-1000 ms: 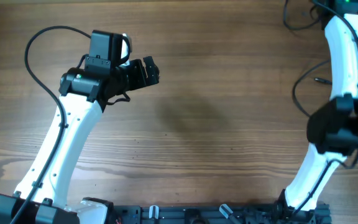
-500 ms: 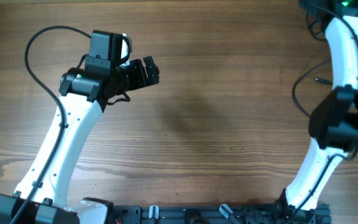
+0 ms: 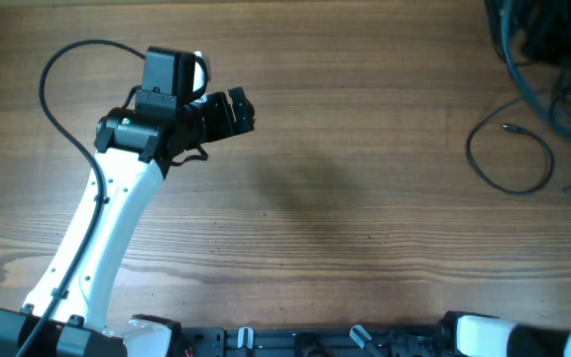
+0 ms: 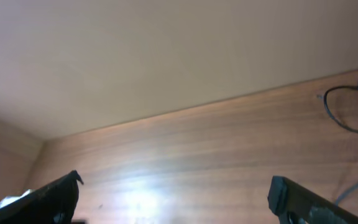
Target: Untangle cables
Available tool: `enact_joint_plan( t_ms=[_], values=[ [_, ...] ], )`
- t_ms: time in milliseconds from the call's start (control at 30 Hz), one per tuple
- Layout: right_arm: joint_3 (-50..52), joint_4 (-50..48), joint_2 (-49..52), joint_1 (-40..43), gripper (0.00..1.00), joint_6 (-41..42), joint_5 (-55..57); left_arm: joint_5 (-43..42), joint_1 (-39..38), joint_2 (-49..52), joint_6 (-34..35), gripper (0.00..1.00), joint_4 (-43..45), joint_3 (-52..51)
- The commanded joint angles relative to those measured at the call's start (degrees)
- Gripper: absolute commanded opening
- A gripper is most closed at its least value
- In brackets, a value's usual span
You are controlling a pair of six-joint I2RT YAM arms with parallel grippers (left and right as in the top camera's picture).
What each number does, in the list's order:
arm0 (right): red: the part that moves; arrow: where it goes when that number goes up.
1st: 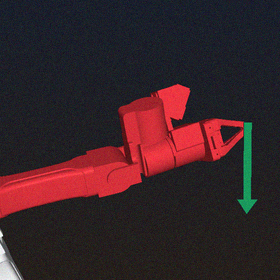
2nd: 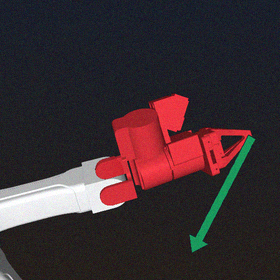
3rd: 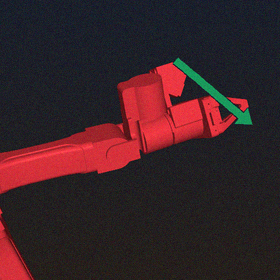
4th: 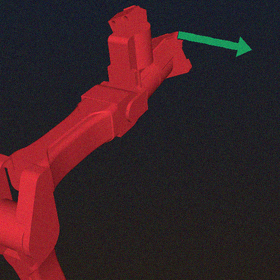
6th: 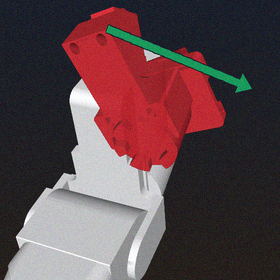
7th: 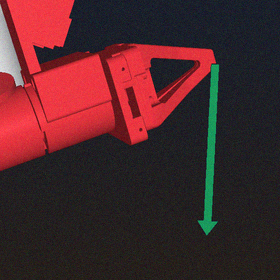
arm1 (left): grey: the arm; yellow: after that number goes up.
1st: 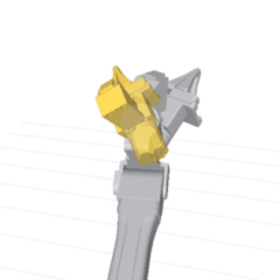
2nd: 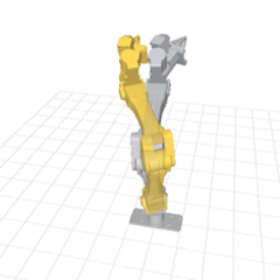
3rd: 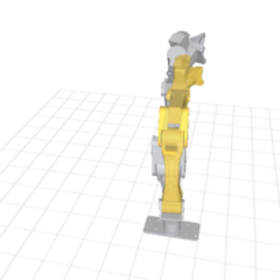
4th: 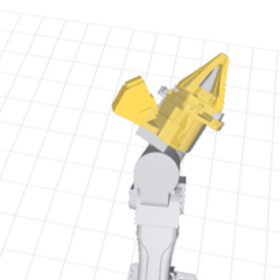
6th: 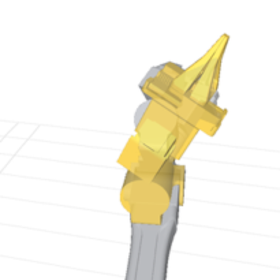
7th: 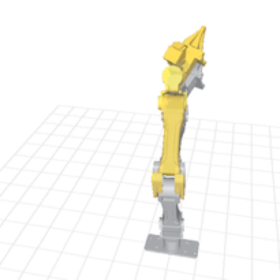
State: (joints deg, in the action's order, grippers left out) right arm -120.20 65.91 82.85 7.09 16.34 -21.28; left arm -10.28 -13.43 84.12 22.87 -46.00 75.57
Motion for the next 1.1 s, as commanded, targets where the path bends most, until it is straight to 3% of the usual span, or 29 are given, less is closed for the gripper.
enact_joint_plan(
  t_ms=[0, 267, 433, 567, 733, 867, 1067],
  values=[
    [-0.2, 3.0, -4.3, -0.1, 1.0, -0.7, -1.7, 0.6, 0.1, 0.4, 0.3, 1.0, 0.2, -0.5],
    [-0.2, 9.8, -5.3, -0.1, 1.0, -1.2, -1.2, 0.6, 0.1, 0.4, 0.3, 1.0, 0.2, -0.5],
    [-0.1, 15.0, -4.9, -0.1, 1.0, -1.3, 11.2, 0.6, 0.1, 0.4, 0.3, 1.0, 0.2, -0.5],
    [3.0, 13.4, -8.2, -0.2, 1.0, -1.3, 18.0, 0.5, 0.1, 0.4, 0.3, 1.0, 0.2, -0.5],
    [21.7, -1.2, -19.3, -0.2, 1.0, -1.3, 19.1, 0.6, 0.1, 0.4, 0.3, 1.0, 0.2, -0.5],
    [42.6, -15.0, -30.3, -0.2, 1.0, -1.2, 15.8, 0.5, 0.1, 0.4, 0.3, 1.0, 0.2, -0.5],
    [72.4, -42.8, -46.2, -0.2, 1.0, -1.1, 8.9, 0.6, 0.1, 0.4, 0.3, 1.0, 0.2, -0.5]
  ],
)
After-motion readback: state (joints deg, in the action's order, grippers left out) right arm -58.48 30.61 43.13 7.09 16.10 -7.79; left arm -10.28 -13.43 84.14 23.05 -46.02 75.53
